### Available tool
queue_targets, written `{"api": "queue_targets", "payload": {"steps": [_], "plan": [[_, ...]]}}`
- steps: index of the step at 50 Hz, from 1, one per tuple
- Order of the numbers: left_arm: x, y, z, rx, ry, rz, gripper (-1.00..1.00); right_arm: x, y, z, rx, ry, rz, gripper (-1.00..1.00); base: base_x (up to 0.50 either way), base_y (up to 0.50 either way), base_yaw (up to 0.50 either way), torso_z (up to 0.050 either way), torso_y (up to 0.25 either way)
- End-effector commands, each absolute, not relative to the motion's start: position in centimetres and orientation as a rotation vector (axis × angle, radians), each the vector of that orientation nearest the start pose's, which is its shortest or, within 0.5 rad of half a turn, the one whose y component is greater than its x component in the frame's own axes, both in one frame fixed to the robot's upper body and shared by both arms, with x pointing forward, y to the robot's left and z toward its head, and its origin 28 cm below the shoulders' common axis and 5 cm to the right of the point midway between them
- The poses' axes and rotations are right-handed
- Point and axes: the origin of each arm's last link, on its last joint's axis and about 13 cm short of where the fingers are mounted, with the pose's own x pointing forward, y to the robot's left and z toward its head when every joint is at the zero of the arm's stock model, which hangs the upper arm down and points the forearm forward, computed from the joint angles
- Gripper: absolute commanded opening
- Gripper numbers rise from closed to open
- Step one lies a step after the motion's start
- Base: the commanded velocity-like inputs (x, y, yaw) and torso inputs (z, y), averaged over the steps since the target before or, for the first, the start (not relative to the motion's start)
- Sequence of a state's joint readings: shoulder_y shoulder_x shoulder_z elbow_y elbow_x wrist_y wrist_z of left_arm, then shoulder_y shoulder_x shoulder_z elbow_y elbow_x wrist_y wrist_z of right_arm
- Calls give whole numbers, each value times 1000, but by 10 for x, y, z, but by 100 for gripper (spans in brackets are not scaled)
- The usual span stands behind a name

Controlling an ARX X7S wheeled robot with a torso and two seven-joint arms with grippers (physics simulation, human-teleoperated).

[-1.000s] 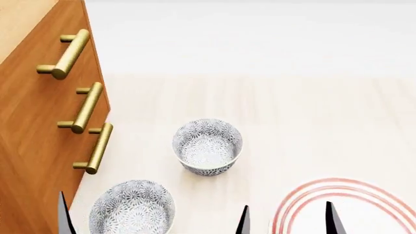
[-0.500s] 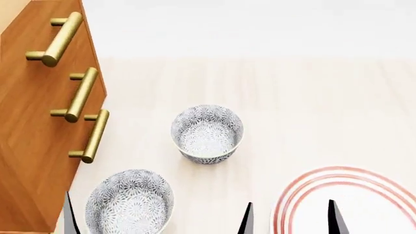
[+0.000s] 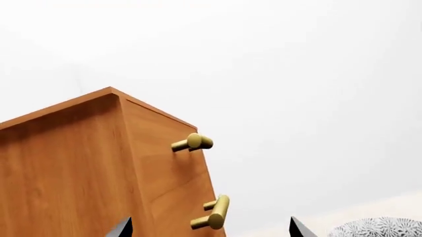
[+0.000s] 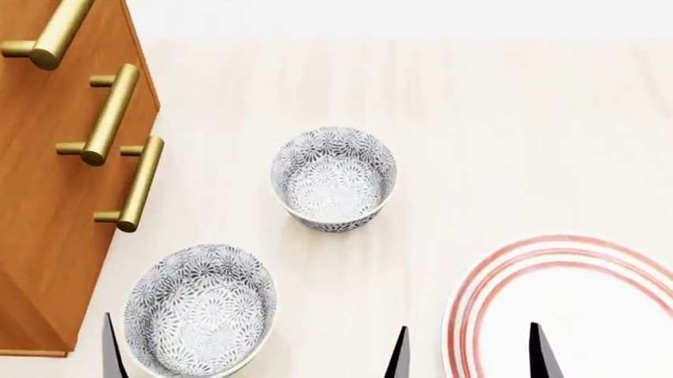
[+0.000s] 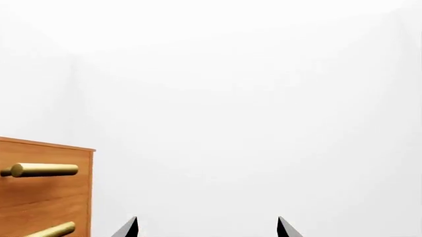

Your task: Pick up the bowl and put it in the front on the plate.

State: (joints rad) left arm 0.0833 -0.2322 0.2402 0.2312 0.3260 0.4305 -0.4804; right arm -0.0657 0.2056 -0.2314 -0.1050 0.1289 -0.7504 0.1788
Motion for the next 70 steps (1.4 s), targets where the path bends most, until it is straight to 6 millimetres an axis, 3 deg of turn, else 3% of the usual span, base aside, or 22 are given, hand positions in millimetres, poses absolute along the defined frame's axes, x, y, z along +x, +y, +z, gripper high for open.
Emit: {"api": "queue_targets", "payload": {"steps": [1, 9, 16, 25, 38, 47, 56, 67, 70], "plan": [[183, 198, 75, 301, -745, 111, 100, 189, -94, 71, 78, -759, 76, 100, 0, 0, 0, 0, 0], [183, 198, 76, 300, -749, 116, 100, 194, -93, 81, 73, -770, 76, 100, 0, 0, 0, 0, 0], [183, 198, 74, 295, -737, 113, 100, 214, -92, 111, 114, -707, 70, 100, 0, 0, 0, 0, 0], [184, 198, 73, 291, -717, 113, 100, 267, -96, 147, 95, -389, 74, 100, 0, 0, 0, 0, 0], [186, 198, 69, 284, -687, 107, 100, 325, -92, 202, -90, -289, 152, 100, 0, 0, 0, 0, 0], [186, 198, 68, 286, -675, 103, 100, 362, -83, 236, 140, -184, 193, 100, 0, 0, 0, 0, 0], [187, 198, 67, 287, -657, 105, 100, 382, -81, 254, 197, -158, 196, 100, 0, 0, 0, 0, 0], [188, 197, 65, 286, -636, 103, 100, 400, -84, 245, 409, 71, 101, 100, 0, 0, 0, 0, 0], [188, 197, 65, 286, -632, 102, 100, 401, -82, 241, 392, 103, 86, 100, 0, 0, 0, 0, 0]]}}
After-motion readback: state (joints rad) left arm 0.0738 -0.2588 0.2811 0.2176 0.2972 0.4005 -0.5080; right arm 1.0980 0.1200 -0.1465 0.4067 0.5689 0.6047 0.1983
